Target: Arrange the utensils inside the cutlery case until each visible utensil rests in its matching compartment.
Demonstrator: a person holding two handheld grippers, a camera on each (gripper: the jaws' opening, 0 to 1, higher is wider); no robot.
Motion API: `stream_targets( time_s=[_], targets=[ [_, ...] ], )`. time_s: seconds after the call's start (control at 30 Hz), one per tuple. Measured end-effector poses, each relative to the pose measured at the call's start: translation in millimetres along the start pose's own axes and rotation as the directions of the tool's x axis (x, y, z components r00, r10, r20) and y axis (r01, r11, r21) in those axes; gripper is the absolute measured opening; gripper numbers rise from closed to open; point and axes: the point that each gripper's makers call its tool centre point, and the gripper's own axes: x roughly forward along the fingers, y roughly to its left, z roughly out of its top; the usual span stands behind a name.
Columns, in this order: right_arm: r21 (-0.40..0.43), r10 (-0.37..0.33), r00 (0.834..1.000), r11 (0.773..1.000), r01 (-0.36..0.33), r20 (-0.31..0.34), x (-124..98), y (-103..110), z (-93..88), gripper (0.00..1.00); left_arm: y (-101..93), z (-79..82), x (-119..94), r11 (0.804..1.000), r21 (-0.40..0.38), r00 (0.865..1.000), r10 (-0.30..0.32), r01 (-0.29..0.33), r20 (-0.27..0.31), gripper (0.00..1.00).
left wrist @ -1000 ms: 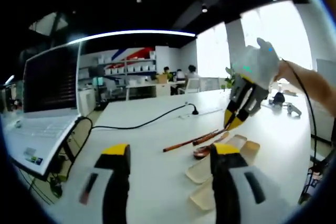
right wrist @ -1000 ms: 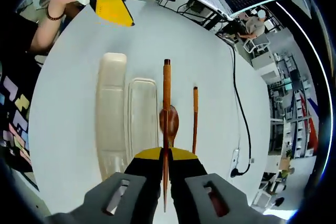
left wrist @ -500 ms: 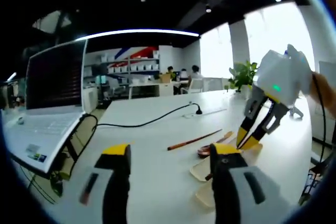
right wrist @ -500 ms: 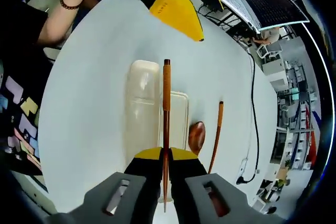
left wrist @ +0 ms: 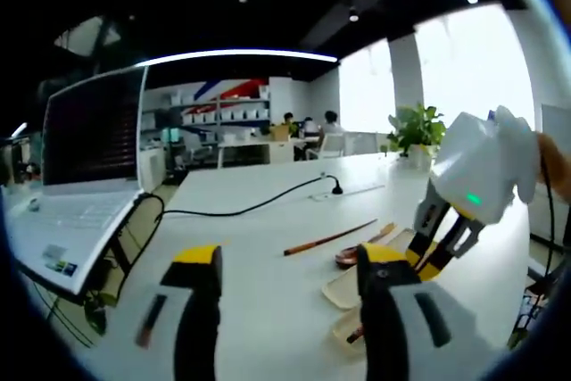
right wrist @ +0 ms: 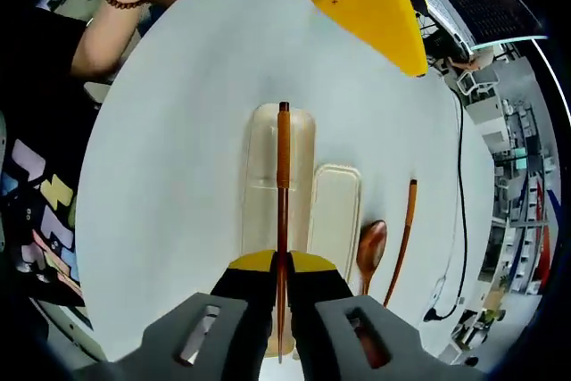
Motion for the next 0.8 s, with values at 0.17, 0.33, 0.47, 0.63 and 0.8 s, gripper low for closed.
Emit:
stream_targets(
  time_s=[0.17,0.33,0.47,0.63,0.8],
  targets=[
    [-0.019,0.040,0.999,0.999,-0.040,-0.002,6,8,-2.1,0.02,-0.8,-0.9,1,1.000,-0.003,1.000,0.001,-0.001,-0.003,0.64],
    [0.028,0.058,0.998,0.998,-0.058,0.004,11,9,-2.7,0.02,-0.9,-2.7,2,1.000,-0.002,1.000,0.004,-0.004,-0.008,0.64],
    [0.040,0.065,0.998,0.997,-0.065,0.007,12,10,-1.6,0.02,-2.5,-2.5,2,1.000,-0.002,1.000,0.001,-0.001,-0.007,0.64],
    [0.052,0.063,0.998,0.997,-0.063,0.010,11,12,-1.2,0.03,-3.9,-3.8,3,1.000,0.008,1.000,-0.003,0.003,-0.013,0.64],
    [0.073,0.070,0.997,0.995,-0.071,0.010,12,13,-2.1,0.03,-3.3,-4.3,5,1.000,0.012,1.000,-0.007,0.007,-0.020,0.64]
  ],
)
